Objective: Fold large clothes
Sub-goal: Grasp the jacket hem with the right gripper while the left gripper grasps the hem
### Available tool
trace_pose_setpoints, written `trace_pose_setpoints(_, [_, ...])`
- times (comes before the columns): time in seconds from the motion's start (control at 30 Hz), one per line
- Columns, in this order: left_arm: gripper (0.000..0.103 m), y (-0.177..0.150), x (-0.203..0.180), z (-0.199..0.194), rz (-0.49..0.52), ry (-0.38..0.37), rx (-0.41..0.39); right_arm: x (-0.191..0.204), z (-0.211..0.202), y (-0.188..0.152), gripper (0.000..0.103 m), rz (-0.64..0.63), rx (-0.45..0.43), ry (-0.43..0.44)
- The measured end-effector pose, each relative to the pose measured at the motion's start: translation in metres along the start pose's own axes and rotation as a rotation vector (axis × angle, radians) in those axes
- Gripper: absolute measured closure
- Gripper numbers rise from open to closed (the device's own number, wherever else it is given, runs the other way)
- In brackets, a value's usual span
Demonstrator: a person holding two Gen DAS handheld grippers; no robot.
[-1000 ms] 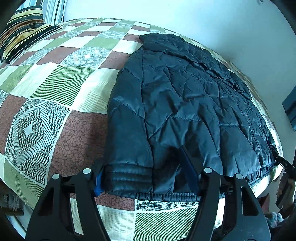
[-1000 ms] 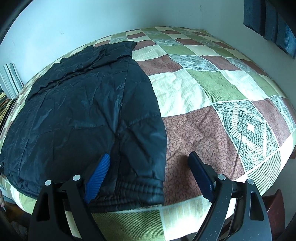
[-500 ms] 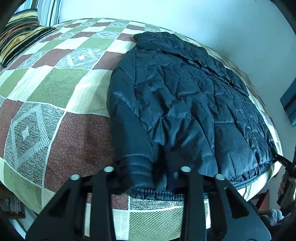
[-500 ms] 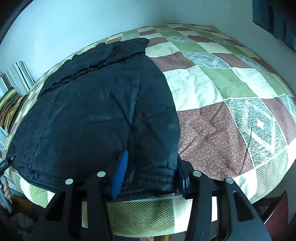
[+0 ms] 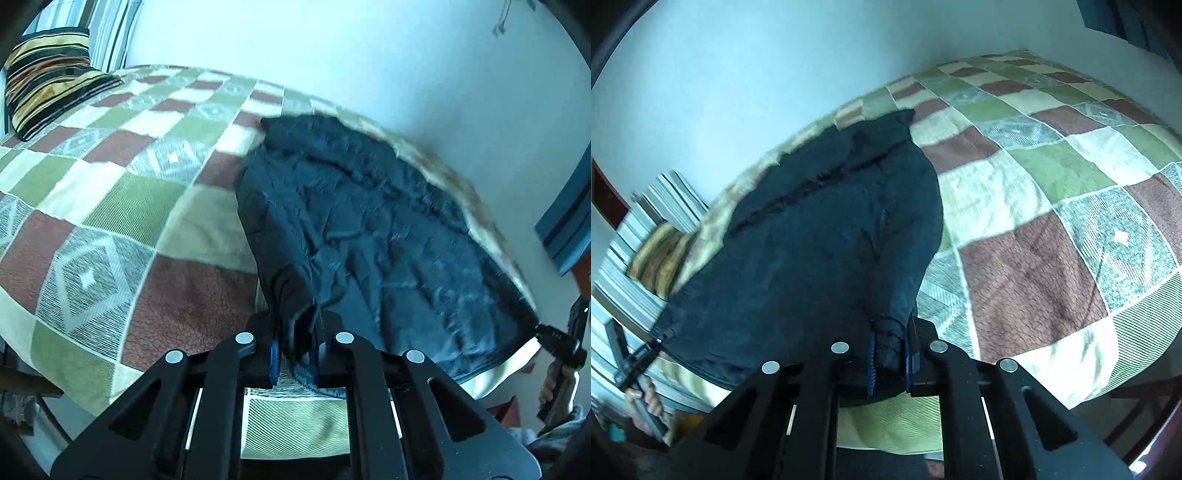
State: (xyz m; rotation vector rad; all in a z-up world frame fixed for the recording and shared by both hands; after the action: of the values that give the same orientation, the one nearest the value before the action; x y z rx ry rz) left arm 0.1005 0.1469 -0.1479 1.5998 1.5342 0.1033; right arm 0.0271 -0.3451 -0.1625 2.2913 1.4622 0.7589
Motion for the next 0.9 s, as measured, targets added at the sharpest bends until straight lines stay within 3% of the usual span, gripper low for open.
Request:
trace_pose_setpoints(0.2, [0.092, 0.049, -0.01, -0.003, -0.01, -0.034, -0.066, 0.01, -0.009, 0.044, 0.093, 0.055, -0.048, 0.113])
trace_pose_setpoints(0.5, [0.092, 0.14, -0.008, 0.048, 0.004, -0.019, -0.089, 0.029, 0.022, 0.13, 0.093, 0.079, -0.099, 0.16])
trace_pose_setpoints(0.77, [0.092, 0.217, 0.027, 0.134, -0.058, 0.019, -0.05, 0.042, 0.099, 0.207, 0.093, 0.119, -0.065, 0.129])
trace_pose_setpoints(0.9, [0.092, 0.222, 0.051, 0.184, -0.074, 0.067, 0.018, 0.036, 0.162, 0.218, 0.093, 0.152, 0.025, 0.073])
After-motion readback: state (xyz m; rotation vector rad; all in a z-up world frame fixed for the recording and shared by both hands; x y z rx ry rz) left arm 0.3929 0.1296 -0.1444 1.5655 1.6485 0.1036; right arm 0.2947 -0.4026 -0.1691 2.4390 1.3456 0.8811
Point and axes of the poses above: each gripper's, at about its wrist camera, not at the fingertips, and z roughly the way its jaws point, x to its left, y to its top, the point moved 7 cm from there along z, roughly the way its jaws point, and after that the axes turned 14 degrees about -y, right-handed, at the moved point
